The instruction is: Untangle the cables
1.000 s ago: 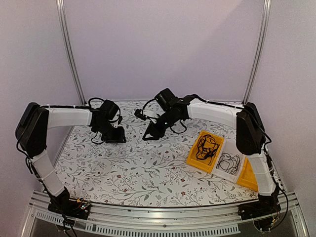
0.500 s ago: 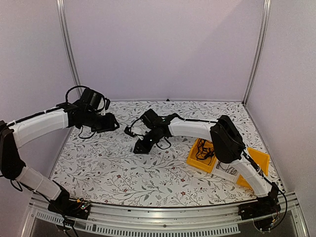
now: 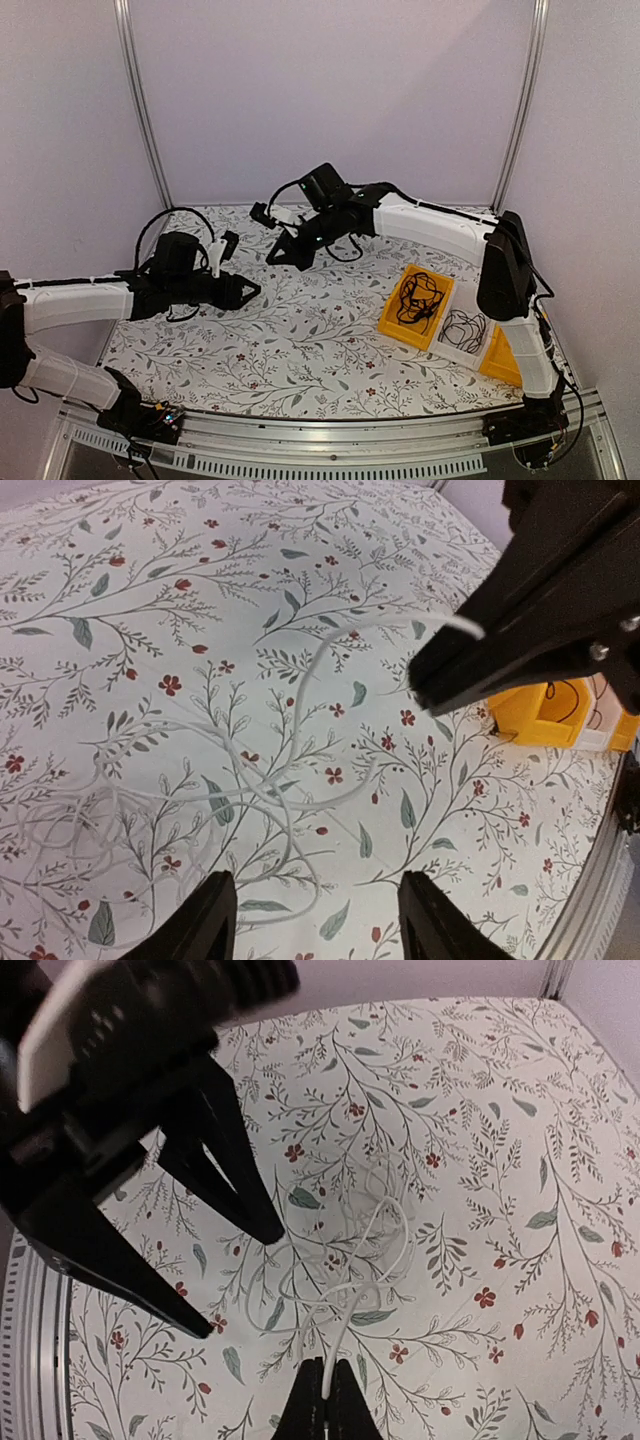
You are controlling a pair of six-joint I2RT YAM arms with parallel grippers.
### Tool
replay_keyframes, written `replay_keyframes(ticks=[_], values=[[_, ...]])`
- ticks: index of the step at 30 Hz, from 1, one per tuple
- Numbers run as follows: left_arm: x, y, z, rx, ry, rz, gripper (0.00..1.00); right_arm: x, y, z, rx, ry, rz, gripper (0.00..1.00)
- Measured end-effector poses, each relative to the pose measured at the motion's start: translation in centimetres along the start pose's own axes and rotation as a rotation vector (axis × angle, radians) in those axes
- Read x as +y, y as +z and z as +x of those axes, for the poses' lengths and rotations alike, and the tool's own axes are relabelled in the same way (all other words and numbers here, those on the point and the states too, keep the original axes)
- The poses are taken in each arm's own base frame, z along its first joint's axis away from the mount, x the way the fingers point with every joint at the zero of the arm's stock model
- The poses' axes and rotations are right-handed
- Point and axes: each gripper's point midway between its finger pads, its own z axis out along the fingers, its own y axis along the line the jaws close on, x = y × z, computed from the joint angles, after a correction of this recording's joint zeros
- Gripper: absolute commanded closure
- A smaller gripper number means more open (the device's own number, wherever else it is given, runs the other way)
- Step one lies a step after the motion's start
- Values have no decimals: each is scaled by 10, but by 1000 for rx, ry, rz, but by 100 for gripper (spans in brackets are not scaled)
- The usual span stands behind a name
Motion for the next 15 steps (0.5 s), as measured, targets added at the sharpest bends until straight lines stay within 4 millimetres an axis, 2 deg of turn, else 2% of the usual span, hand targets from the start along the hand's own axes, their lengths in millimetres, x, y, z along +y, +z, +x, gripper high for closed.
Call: replay_keyframes(ticks=[1,3,5,8,11,13,15], values=[[-1,5,-1,-20,19,12,42,6,-19,-22,-43,-33,-3,100],[0,17,-7,-56,48,23,45,12,-36,-42,-87,-66,-5,100],[1,32,-12,-91,69,34,54,19,-52,-56,-114,-92,-10,100],[4,55,-8,-93,84,55,66,27,-61,-56,-105,-105,-29,100],[7,75,-1,-74,75,66,72,31,-62,-49,-74,-104,-47,100],[10,83,5,-63,69,66,77,35,-65,-45,-56,-101,-59,100],[12,87,8,-57,67,66,81,39,-74,-51,-57,-113,-65,100]])
